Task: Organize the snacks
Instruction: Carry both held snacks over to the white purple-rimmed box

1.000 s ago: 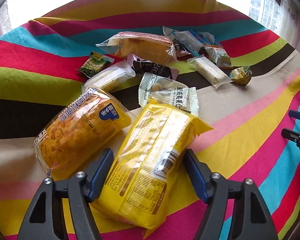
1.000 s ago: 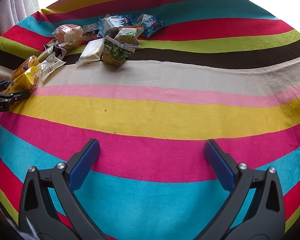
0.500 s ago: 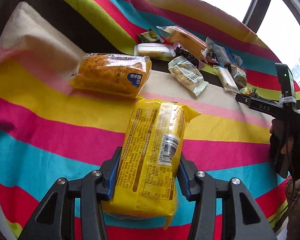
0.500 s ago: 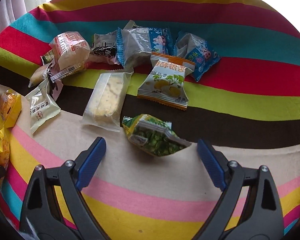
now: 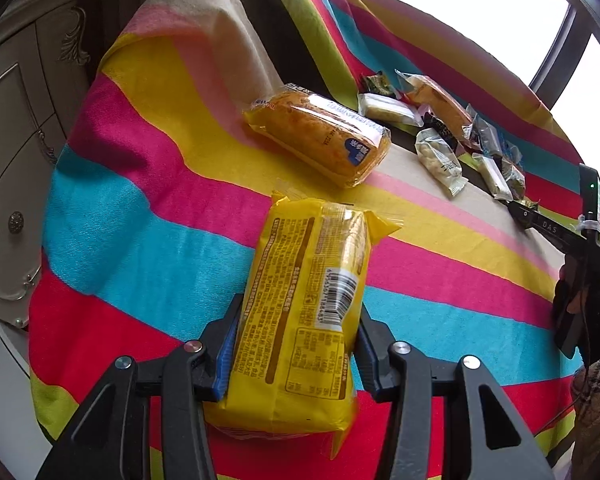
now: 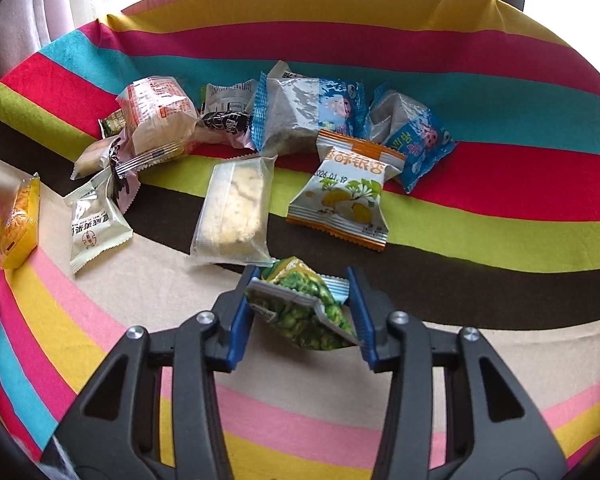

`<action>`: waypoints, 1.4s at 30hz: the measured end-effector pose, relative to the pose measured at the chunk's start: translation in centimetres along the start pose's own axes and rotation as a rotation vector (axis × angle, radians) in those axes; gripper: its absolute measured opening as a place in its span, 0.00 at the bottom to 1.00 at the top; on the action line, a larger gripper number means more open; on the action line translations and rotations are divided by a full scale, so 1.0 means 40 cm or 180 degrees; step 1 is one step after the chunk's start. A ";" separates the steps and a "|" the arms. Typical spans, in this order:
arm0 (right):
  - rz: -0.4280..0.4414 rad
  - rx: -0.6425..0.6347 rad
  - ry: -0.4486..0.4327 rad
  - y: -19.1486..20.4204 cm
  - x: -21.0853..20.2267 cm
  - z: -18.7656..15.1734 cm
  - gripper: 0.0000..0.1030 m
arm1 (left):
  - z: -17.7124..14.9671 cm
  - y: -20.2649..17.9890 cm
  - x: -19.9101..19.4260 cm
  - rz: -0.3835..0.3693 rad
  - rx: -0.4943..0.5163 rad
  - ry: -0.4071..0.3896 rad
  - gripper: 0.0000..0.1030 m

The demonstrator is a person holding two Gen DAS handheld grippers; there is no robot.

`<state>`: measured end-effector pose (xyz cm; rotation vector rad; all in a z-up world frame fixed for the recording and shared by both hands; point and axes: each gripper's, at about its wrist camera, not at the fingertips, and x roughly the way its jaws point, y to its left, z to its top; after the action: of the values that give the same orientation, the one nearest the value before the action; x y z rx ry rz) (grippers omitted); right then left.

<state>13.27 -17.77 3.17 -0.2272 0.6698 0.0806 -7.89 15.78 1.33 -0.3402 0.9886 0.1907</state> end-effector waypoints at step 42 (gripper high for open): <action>-0.0274 0.0878 -0.0211 -0.051 -0.848 -0.738 0.36 | -0.457 -0.666 -0.266 -0.0855 0.2956 -0.0021 0.48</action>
<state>-30.84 -26.70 2.26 0.0124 0.5968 -0.0865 -19.70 -15.73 6.24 0.3808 0.9150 -0.5073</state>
